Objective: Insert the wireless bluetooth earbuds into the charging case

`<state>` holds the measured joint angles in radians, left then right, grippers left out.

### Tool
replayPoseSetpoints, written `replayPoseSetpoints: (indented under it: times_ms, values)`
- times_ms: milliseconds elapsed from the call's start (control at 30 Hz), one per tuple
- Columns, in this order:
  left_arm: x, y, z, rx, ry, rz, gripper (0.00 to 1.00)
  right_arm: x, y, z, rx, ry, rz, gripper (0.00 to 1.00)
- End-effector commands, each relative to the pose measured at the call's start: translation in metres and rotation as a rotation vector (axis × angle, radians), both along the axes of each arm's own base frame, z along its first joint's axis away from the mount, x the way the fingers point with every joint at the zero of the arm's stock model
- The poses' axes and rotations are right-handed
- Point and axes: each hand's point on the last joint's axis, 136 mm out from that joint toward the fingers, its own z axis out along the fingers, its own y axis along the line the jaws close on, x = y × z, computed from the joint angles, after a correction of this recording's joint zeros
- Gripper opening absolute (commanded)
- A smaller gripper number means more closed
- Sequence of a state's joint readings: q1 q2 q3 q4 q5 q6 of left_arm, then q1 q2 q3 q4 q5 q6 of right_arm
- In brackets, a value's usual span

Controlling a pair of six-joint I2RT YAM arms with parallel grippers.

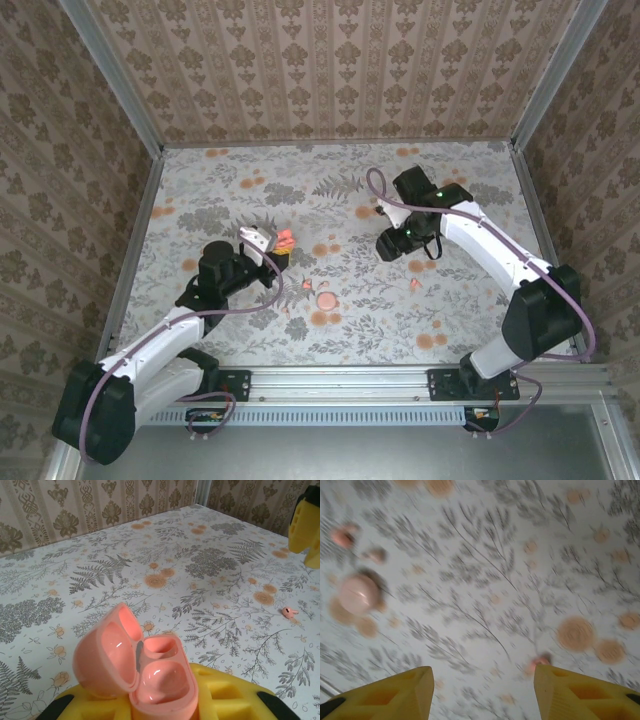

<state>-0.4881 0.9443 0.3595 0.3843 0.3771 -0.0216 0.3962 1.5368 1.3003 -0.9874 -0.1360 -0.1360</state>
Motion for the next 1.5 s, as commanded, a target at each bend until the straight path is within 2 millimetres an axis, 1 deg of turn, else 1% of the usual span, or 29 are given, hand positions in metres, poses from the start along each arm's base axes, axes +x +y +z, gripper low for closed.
replayPoseSetpoints:
  times_ms: [0, 100, 167, 367, 533, 633, 800, 967, 1067, 1133, 1200, 1333, 1467]
  values:
    - [-0.003, -0.001, -0.001, 0.011, -0.005, -0.027, 0.2, -0.024, -0.043, -0.025, -0.258, 0.066, 0.219, 0.56]
    - [-0.002, -0.003, -0.002, 0.013, 0.0, -0.036, 0.2, -0.029, -0.055, -0.044, -0.323, 0.092, 0.35, 0.58]
    - [-0.002, -0.003, -0.002, 0.015, 0.003, -0.039, 0.2, -0.028, -0.061, -0.057, -0.35, 0.116, 0.377, 0.59]
    - [-0.003, -0.005, -0.003, 0.021, 0.006, -0.049, 0.2, -0.027, -0.068, -0.088, -0.365, 0.217, 0.39, 0.59]
    - [-0.003, -0.005, -0.003, 0.021, 0.007, -0.054, 0.2, -0.023, -0.07, -0.105, -0.381, 0.265, 0.395, 0.57]
    - [-0.003, -0.006, -0.002, 0.024, 0.008, -0.056, 0.2, -0.022, -0.068, -0.111, -0.376, 0.289, 0.395, 0.56]
    - [-0.002, -0.006, -0.003, 0.03, 0.01, -0.057, 0.2, -0.025, -0.062, -0.114, -0.342, 0.326, 0.402, 0.56]
    - [-0.002, -0.006, -0.004, 0.034, 0.02, -0.058, 0.2, -0.023, -0.062, -0.119, -0.343, 0.322, 0.39, 0.49]
    - [-0.002, -0.007, -0.005, 0.036, 0.025, -0.063, 0.2, -0.02, -0.064, -0.121, -0.357, 0.319, 0.389, 0.43]
    - [-0.002, -0.008, -0.005, 0.036, 0.025, -0.067, 0.2, -0.02, -0.064, -0.122, -0.358, 0.319, 0.392, 0.41]
    - [-0.002, -0.008, -0.003, 0.033, 0.02, -0.069, 0.2, -0.02, -0.062, -0.122, -0.35, 0.318, 0.39, 0.4]
    - [-0.003, -0.008, -0.003, 0.033, 0.022, -0.071, 0.2, -0.021, -0.06, -0.126, -0.341, 0.33, 0.39, 0.44]
    - [-0.004, -0.007, -0.004, 0.035, 0.022, -0.068, 0.2, -0.021, -0.06, -0.13, -0.341, 0.34, 0.381, 0.44]
